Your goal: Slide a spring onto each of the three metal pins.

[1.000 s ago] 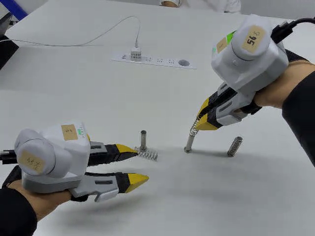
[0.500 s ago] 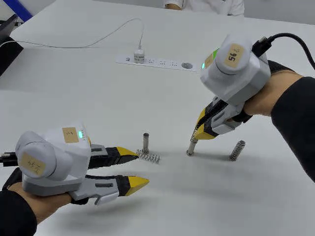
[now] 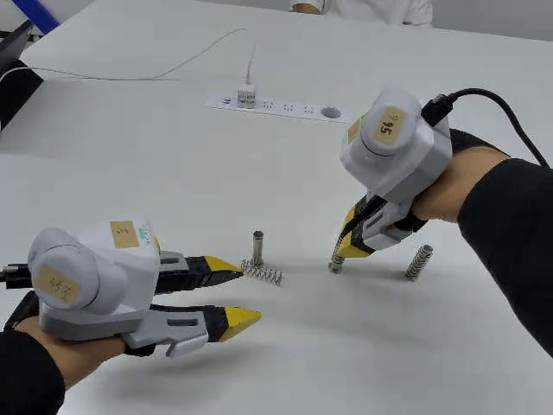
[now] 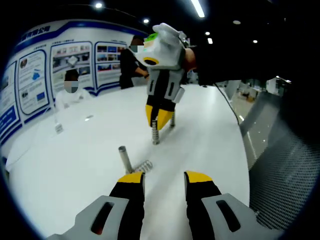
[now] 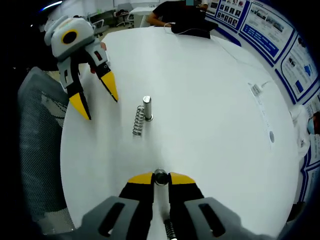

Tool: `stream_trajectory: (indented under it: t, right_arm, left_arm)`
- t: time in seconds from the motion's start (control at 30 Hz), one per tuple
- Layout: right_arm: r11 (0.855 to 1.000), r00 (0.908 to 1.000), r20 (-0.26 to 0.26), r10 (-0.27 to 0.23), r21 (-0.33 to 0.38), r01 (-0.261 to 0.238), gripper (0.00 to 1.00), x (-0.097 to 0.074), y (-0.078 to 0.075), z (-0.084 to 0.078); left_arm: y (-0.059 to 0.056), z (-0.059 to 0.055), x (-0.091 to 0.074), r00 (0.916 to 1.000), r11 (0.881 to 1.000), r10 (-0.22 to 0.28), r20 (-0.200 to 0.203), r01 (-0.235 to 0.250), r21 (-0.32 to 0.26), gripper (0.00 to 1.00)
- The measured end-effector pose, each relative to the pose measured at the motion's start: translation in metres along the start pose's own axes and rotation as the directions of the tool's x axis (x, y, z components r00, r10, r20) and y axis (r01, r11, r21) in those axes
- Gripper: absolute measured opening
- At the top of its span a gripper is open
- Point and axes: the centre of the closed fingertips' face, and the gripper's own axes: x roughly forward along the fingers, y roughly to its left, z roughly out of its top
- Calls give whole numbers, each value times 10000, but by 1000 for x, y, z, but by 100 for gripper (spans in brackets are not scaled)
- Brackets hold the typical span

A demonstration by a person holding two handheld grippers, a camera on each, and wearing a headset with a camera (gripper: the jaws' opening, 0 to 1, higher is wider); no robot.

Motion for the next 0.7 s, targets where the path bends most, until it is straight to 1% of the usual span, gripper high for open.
stream_trajectory:
  t: [0.17, 0.27, 0.4, 0.5, 0.63, 0.7]
  right_arm:
    - [10000, 10000, -23, -14, 76, 14, 12, 5, -1, -2]
    - [10000, 9998, -178, -75, -29, 75, 12, 8, -1, -5]
    - [10000, 9999, -107, -44, 72, 45, 13, 10, -5, -5]
    - [9999, 10000, -72, -31, 95, 31, 13, 11, -4, -5]
    - [9998, 10000, 62, -62, 174, 61, 17, 11, -5, -4]
    - [9998, 9999, 94, -104, 167, 102, 18, 10, -5, -4]
  left_arm:
    - [1, -1, -1, 10000, 10000, 22, -9, -22, -26, 32]
    - [1, -1, -1, 10000, 10000, 37, -20, -37, -28, 32]
    - [2, -1, -1, 10000, 10000, 58, -18, -58, -49, 32]
    - [1, -1, -1, 10000, 10000, 57, -16, -57, -36, 32]
    - [1, 0, -1, 10000, 10000, 52, -5, -52, -25, 32]
    - [1, 0, -1, 10000, 10000, 43, -8, -43, -27, 32]
